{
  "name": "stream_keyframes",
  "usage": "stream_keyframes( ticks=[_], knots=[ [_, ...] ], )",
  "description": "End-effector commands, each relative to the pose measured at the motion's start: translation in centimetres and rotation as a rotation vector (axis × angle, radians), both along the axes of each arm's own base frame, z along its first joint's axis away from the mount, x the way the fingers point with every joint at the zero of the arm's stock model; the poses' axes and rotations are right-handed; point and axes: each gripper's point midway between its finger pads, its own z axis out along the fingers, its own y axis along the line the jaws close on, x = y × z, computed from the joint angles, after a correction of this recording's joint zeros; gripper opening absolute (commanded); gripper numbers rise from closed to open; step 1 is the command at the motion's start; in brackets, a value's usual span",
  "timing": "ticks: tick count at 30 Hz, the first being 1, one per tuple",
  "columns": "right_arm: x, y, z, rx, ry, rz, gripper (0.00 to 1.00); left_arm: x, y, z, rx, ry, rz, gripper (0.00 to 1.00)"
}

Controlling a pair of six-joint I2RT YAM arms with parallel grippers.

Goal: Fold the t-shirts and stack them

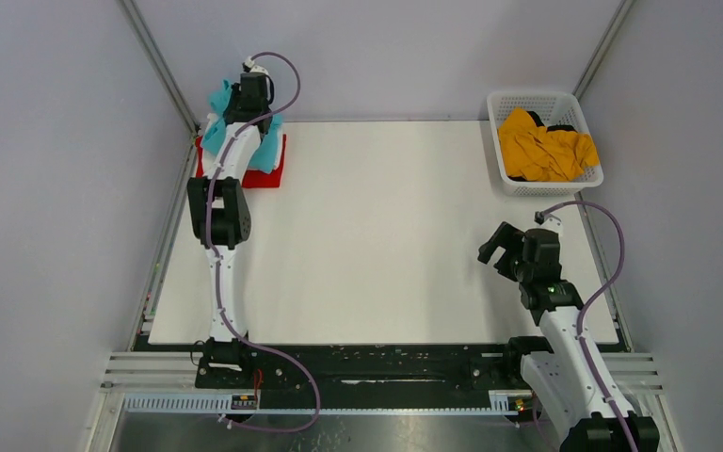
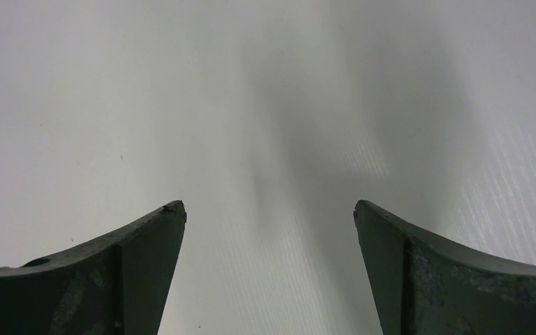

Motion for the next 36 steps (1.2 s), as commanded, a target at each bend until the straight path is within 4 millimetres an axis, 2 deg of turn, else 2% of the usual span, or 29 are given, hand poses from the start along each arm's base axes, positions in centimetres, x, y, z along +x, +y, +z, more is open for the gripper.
stream_keyframes(
  ticks=[1,3,6,7,8,9,10,11,15,18,22,31,36],
  knots=[
    [1.1,-0.5,1.0,-0.021,-0.041,-0.020,1.00,1.8,1.3,3.9,-0.032,-0.182,0.030,0.14],
    [1.1,-0.5,0.9,-0.020,-0.035,-0.020,0.99,1.9,2.2,3.8,-0.038,-0.198,0.054,0.23],
    [1.2,-0.6,0.9,-0.024,-0.032,-0.027,1.00,1.9,3.3,3.7,-0.052,-0.223,0.089,0.47],
    [1.2,-0.6,0.9,-0.025,-0.032,-0.027,1.00,1.9,3.4,3.9,-0.054,-0.235,0.100,0.53],
    [1.2,-0.6,1.0,-0.023,-0.033,-0.028,1.00,1.8,3.6,4.1,-0.056,-0.250,0.114,0.61],
    [1.3,-0.6,1.0,-0.022,-0.036,-0.029,1.00,1.7,3.6,4.4,-0.062,-0.263,0.124,0.76],
    [1.3,-0.6,0.9,-0.020,-0.033,-0.030,0.99,1.3,5.0,4.7,-0.066,-0.275,0.154,0.94],
    [1.3,-0.6,0.9,-0.019,-0.033,-0.030,0.99,1.1,5.3,4.8,-0.074,-0.284,0.168,0.98],
    [1.4,-0.5,0.6,-0.014,-0.022,-0.029,0.99,0.8,4.0,5.1,-0.189,-0.309,0.145,0.99],
    [1.5,-0.4,0.4,-0.007,-0.015,-0.024,1.00,1.1,1.3,4.9,-0.328,-0.311,0.028,0.99],
    [1.5,-0.2,0.4,-0.001,-0.014,-0.014,1.00,1.7,-1.9,3.7,-0.471,-0.292,-0.101,0.99],
    [1.4,0.1,0.4,0.008,-0.020,-0.005,0.99,4.1,-3.9,-1.0,-0.598,-0.244,-0.134,0.99],
    [1.5,-0.2,0.6,-0.004,-0.032,-0.012,0.99,4.9,-4.0,-4.1,-0.616,-0.219,-0.126,0.99]
  ],
)
